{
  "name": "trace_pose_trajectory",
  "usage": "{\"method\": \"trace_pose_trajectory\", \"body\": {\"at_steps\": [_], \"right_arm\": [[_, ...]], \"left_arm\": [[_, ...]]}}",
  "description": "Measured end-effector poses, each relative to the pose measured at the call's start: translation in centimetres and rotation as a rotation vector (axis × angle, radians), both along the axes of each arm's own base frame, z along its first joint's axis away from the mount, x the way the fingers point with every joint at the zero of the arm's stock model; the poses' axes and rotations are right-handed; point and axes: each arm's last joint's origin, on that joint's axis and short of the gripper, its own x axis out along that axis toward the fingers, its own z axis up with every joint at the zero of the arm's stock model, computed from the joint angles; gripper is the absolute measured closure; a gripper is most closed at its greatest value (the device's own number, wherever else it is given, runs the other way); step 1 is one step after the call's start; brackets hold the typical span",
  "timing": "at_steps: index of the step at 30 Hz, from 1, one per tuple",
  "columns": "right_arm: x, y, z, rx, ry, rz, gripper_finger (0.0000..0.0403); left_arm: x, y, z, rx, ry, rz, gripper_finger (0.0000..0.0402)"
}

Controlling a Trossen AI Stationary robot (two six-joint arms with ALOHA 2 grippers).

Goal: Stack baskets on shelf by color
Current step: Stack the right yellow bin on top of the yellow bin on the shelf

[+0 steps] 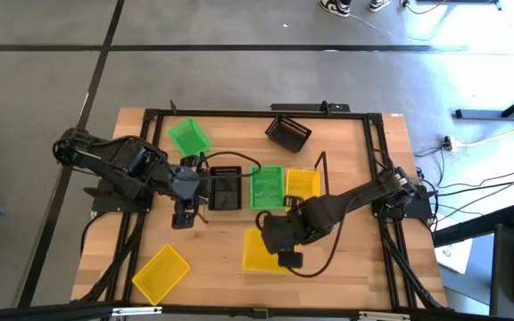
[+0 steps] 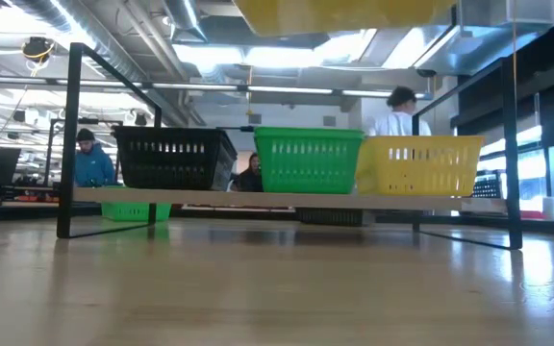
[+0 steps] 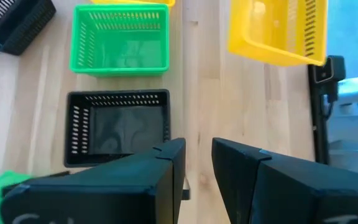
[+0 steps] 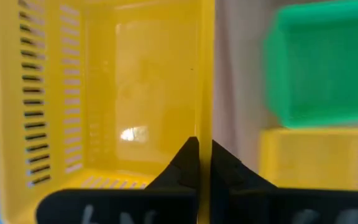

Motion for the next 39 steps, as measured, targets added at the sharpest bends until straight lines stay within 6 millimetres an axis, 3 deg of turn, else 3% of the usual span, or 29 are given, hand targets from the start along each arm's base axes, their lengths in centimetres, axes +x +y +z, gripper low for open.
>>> {"method": "trace_pose_trajectory", "body": {"at_steps": [8,15,22,32,39], "right_arm": [[-0.8,-2.4,2.8,-0.094,-0.029,-0.117,0.0403],[-1.2,-6.5,4.7,-0.109,-0.099,-0.329,0.0403],[-2.1,-11.0,6.8,-0.126,-0.190,-0.536,0.0403],[-5.4,-16.9,10.6,-0.182,-0.289,-0.632,0.0403],[-6.8,-18.5,11.7,-0.115,-0.348,-0.805,0.0403]], "left_arm": [[0.1,0.0,0.1,0.056,-0.023,-0.001,0.0332],[0.4,0.6,0.2,0.076,-0.048,0.045,0.0332],[0.9,2.5,0.2,0.124,-0.044,0.069,0.0332],[1.1,6.2,0.0,0.164,0.009,0.185,0.0332],[0.9,8.1,0.0,0.247,0.045,0.107,0.0332]]}}
